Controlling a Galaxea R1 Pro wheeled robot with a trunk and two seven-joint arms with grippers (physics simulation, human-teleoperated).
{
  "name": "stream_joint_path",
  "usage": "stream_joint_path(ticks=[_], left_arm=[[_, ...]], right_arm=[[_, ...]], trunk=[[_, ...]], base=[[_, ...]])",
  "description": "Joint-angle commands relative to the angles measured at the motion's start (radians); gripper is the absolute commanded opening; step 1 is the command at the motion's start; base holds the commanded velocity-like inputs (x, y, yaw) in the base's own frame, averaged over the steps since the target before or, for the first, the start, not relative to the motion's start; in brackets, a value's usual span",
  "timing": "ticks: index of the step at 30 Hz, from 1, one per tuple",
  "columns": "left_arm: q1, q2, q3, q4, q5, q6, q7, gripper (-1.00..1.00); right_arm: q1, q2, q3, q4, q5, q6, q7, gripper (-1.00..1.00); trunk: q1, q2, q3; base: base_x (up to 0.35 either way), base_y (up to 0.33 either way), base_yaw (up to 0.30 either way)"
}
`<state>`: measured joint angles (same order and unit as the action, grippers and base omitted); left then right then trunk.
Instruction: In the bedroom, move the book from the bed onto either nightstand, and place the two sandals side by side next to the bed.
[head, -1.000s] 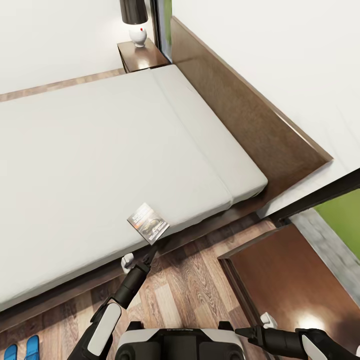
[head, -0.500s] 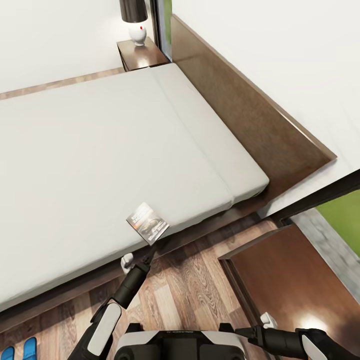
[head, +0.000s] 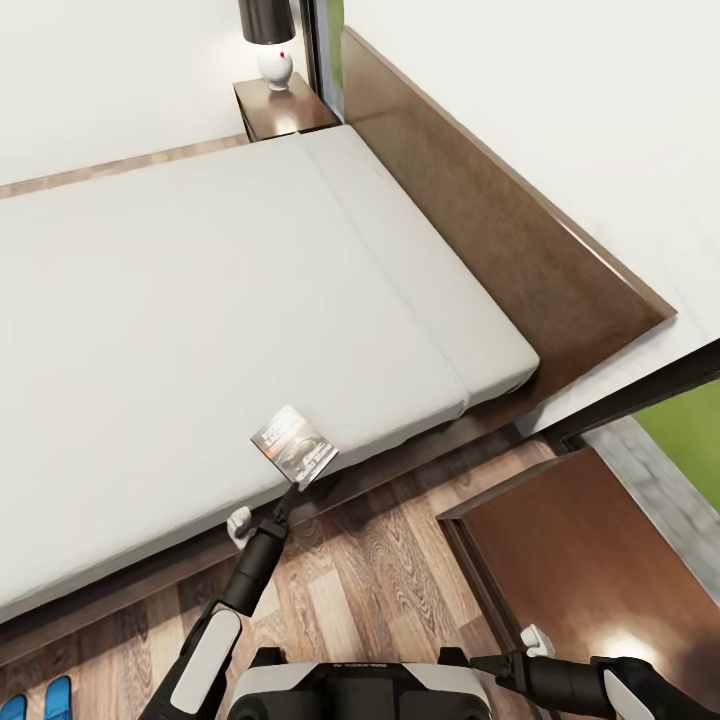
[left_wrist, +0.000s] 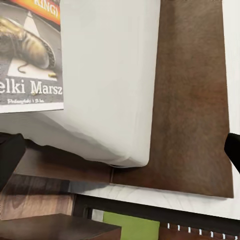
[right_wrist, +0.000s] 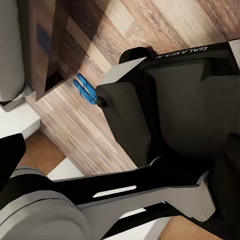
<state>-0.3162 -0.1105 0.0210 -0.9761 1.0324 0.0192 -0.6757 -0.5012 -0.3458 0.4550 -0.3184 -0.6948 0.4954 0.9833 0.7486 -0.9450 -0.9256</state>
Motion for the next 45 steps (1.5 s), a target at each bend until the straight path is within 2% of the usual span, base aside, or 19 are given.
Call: stream_joint_path(ticks=[1, 14, 19, 33, 40, 45], left_arm=[[0.000, -0.001, 0.001, 0.001, 0.004, 0.001, -0.004, 1.00], [0.000, -0.001, -0.001, 0.002, 0.005, -0.004, -0.005, 1.00], [0.000, 0.000, -0.001, 0.001, 0.004, -0.004, -0.005, 1.00], [0.000, 0.002, 0.000, -0.003, 0.003, -0.004, -0.007, 1.00], [0.000, 0.003, 0.001, -0.004, 0.003, -0.004, -0.008, 1.00], [0.000, 0.003, 0.001, -0.004, 0.003, -0.004, -0.007, 1.00]], right_arm=[[0.000, -0.001, 0.005, -0.001, -0.009, 0.008, 0.000, 1.00], [0.000, -0.001, 0.005, -0.001, -0.009, 0.008, 0.000, 1.00], [0.000, -0.001, 0.006, -0.001, -0.010, 0.008, 0.000, 1.00], [0.000, -0.001, 0.005, -0.001, -0.010, 0.008, 0.000, 1.00], [0.000, -0.001, 0.005, -0.001, -0.009, 0.008, 0.000, 1.00], [0.000, -0.001, 0.005, -0.001, -0.009, 0.008, 0.000, 1.00]], trunk=[[0.000, -0.001, -0.001], [0.050, -0.092, -0.041], [0.050, -0.092, -0.041], [0.104, -0.190, -0.085], [0.104, -0.190, -0.085], [0.123, -0.225, -0.101]], base=[[0.000, 0.000, 0.000], [0.000, 0.000, 0.000], [0.000, 0.000, 0.000], [0.000, 0.000, 0.000], [0.000, 0.000, 0.000], [0.000, 0.000, 0.000]])
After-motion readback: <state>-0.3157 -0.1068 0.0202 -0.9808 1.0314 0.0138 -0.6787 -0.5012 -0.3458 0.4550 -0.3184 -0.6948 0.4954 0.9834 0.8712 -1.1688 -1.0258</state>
